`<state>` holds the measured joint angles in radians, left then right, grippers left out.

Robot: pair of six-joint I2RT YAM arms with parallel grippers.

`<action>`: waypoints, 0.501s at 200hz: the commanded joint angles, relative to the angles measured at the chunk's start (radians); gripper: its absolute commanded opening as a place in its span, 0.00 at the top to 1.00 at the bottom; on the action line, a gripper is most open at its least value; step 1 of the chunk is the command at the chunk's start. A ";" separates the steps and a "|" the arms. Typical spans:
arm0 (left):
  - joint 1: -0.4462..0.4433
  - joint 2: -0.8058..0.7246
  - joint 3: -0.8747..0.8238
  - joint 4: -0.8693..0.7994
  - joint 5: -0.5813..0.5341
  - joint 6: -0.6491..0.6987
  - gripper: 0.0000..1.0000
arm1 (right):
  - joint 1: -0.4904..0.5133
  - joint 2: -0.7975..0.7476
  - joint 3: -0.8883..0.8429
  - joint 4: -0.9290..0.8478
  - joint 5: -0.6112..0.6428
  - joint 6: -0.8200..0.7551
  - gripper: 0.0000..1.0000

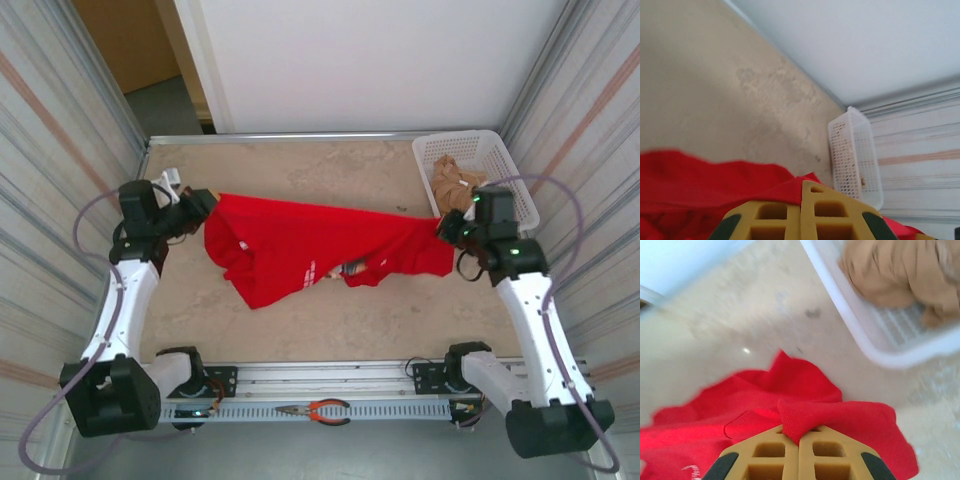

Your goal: Fold the inside-out t-shirt

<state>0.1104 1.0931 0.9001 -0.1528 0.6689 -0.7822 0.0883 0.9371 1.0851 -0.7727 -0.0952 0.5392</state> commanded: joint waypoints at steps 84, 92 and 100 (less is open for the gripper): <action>-0.013 -0.019 0.215 -0.002 0.127 -0.108 1.00 | 0.027 -0.083 0.069 -0.066 -0.399 -0.055 1.00; -0.026 -0.031 0.199 -0.001 0.126 -0.121 1.00 | 0.049 -0.099 0.050 -0.066 -0.400 -0.043 1.00; -0.038 -0.041 0.186 -0.001 0.125 -0.133 1.00 | 0.071 -0.115 0.030 -0.060 -0.404 -0.027 1.00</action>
<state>0.1001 1.0943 1.1267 -0.1535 0.7643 -0.8616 0.1101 0.8791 1.1549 -0.8360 -0.4492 0.4591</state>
